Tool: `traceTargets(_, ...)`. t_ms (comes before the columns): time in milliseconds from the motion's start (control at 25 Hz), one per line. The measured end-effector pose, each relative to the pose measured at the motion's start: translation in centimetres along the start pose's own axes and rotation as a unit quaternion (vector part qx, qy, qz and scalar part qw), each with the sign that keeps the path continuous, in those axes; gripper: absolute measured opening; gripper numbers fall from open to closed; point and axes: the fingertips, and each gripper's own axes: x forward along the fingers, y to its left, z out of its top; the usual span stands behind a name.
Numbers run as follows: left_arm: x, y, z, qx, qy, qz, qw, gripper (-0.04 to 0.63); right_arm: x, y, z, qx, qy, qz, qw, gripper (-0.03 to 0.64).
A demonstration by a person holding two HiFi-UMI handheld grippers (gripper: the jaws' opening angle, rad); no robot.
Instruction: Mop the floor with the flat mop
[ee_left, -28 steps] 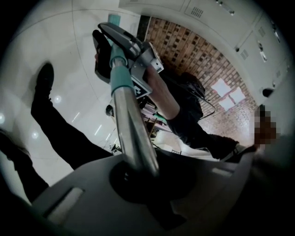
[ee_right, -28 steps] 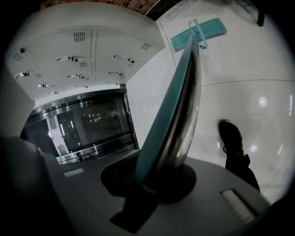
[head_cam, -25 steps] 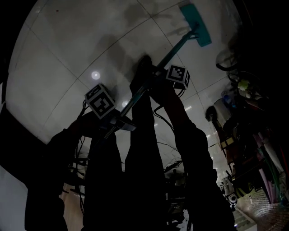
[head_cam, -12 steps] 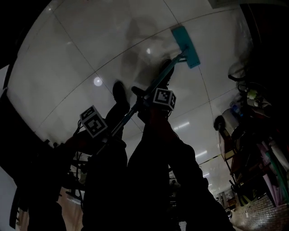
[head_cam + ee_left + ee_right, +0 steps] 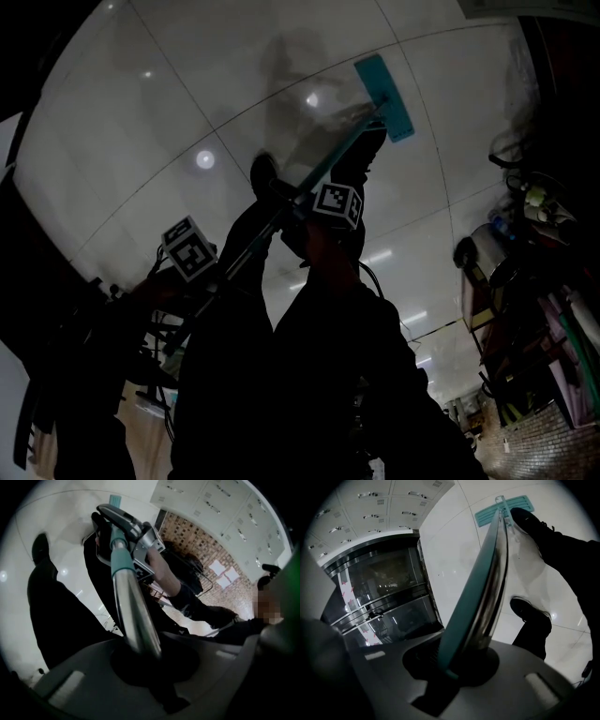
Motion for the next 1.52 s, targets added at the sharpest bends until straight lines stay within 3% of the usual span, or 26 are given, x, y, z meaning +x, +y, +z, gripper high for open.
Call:
traceTargets(280, 1.4, -2.2, 6.0, 0.013, 0.005, -0.005, 0.9999, 0.026, -3.1, 0.8, 6.5, 0.005, -0.032, 0.000, 0.999, 0.074)
traceTargets(680, 5.2, -8.1, 20.1, 0.012, 0.031, 0.016, 0.9993, 0.026, -10.9, 3.7, 21.4, 0.002, -0.053, 0.009, 0.999, 0.074)
traceTargets(1040, 10.4, -12.4, 33.0, 0.036, 0.047, 0.030, 0.9978, 0.024, -19.5, 5.3, 34.5, -0.003, -0.081, 0.016, 0.997, 0.075)
traceTargets(1160, 12.1, -14.2, 36.7, 0.029, 0.045, 0.016, 0.9984, 0.025, -21.9, 5.7, 38.4, -0.005, -0.093, 0.017, 0.995, 0.075)
traceTargets(1360, 14.4, -15.1, 41.0, 0.036, 0.047, 0.021, 0.9980, 0.018, -25.0, 5.5, 43.0, -0.012, -0.106, 0.013, 0.994, 0.075)
traceTargets(1520, 14.7, -14.6, 42.2, 0.045, 0.048, 0.038, 0.9971, 0.014, -25.7, 5.5, 44.1, -0.021, -0.108, 0.004, 0.994, 0.075)
